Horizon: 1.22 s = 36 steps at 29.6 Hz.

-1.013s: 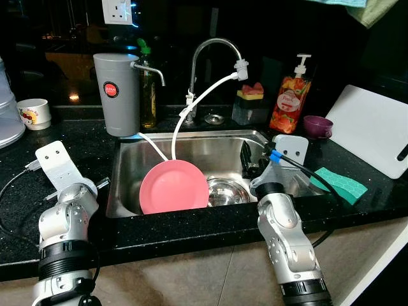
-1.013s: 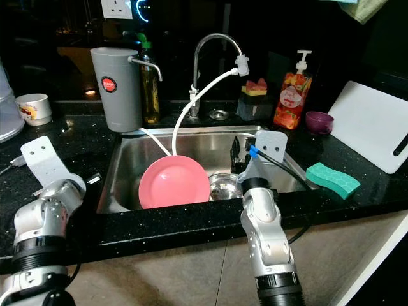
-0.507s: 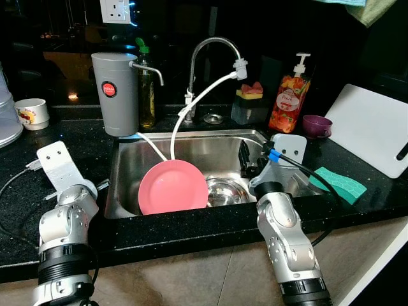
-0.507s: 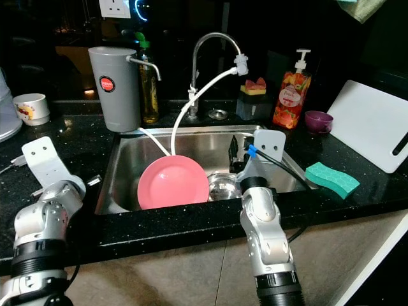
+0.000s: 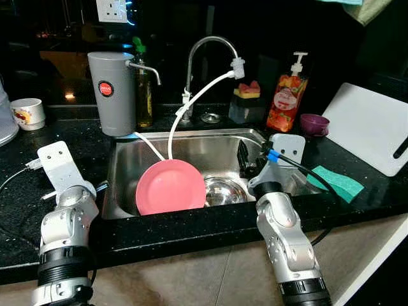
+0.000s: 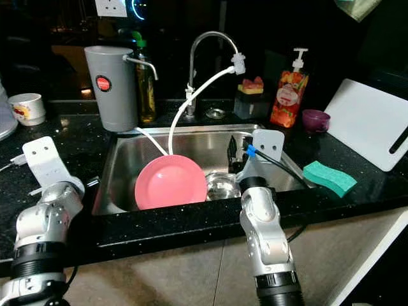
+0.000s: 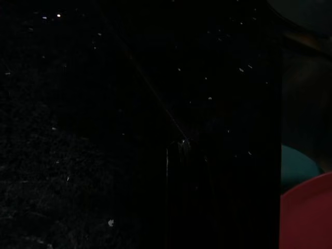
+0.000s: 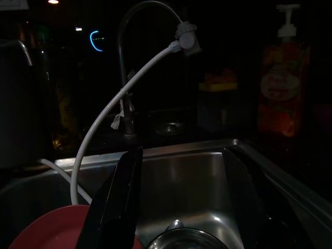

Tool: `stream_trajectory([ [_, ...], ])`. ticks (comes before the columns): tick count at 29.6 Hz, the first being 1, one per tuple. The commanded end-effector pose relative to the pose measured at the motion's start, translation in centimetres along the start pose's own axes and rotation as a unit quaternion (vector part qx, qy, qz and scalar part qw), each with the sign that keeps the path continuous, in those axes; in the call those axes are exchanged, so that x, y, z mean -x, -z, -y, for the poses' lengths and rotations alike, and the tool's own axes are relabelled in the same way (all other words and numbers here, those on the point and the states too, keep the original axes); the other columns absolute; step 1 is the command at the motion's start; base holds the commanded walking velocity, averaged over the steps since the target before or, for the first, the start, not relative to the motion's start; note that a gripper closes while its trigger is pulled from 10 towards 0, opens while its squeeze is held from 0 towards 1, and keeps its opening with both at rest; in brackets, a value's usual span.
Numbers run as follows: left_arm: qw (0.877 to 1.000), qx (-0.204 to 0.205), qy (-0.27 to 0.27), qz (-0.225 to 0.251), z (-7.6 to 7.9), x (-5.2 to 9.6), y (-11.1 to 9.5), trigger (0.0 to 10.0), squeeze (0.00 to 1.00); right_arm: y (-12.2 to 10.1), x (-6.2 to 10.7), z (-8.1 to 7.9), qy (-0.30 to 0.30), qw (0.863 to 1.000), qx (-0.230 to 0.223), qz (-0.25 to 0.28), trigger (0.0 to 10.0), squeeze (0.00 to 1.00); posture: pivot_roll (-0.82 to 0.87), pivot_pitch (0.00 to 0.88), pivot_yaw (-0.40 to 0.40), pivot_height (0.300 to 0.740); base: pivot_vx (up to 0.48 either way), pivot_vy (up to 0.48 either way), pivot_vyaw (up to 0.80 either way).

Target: Kitchen organization

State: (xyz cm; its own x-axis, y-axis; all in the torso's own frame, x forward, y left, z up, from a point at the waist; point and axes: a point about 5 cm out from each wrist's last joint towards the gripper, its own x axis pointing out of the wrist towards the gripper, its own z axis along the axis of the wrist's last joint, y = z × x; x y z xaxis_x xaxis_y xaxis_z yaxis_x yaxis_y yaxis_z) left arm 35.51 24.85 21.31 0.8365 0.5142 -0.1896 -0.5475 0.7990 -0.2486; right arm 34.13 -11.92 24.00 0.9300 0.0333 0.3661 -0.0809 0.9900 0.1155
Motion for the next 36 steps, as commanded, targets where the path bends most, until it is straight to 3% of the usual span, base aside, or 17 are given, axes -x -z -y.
stream_trajectory([
  [1,1.0,-0.013,-0.012,-0.011,-0.8,-0.2,0.9,10.0,0.0,-0.4,-0.1,0.1,-0.001,1.0,-0.001,0.003,10.0,0.0,0.11,0.054,-0.103,0.74,0.0,0.0,0.0],
  [3,1.0,-0.018,-0.005,0.004,-0.6,-0.1,0.3,10.0,1.0,-0.4,-0.1,0.0,-0.002,1.0,-0.002,0.003,10.0,0.0,0.12,0.051,-0.106,0.74,0.0,0.0,0.0],
  [16,0.998,-0.017,0.018,0.059,2.0,0.1,-2.8,10.0,1.0,-0.4,-0.2,-0.2,-0.006,1.0,-0.005,0.005,10.0,0.0,0.12,0.052,-0.105,0.74,0.0,0.0,0.0],
  [17,0.998,-0.018,0.018,0.06,2.3,-0.1,-3.0,10.0,0.0,-0.4,-0.2,-0.2,-0.005,1.0,-0.005,0.004,10.0,0.0,0.11,0.054,-0.103,0.74,0.0,0.0,0.0],
  [24,0.998,-0.021,0.02,0.06,3.2,-0.5,-3.5,10.0,0.0,-0.3,-0.1,0.0,-0.001,1.0,-0.004,0.003,10.0,0.0,0.11,0.057,-0.1,0.74,0.0,0.0,0.0],
  [31,0.999,-0.024,-0.036,-0.029,2.7,-1.6,-1.6,10.0,0.0,-0.3,-0.1,0.0,0.001,1.0,-0.004,0.004,10.0,0.0,0.11,0.058,-0.098,0.74,0.0,0.0,0.0],
  [36,0.996,-0.023,-0.066,-0.048,2.2,-1.6,-1.4,10.0,0.0,-0.3,-0.1,0.0,0.003,1.0,-0.004,0.003,10.0,0.0,0.11,0.058,-0.098,0.74,0.0,0.0,0.0],
])
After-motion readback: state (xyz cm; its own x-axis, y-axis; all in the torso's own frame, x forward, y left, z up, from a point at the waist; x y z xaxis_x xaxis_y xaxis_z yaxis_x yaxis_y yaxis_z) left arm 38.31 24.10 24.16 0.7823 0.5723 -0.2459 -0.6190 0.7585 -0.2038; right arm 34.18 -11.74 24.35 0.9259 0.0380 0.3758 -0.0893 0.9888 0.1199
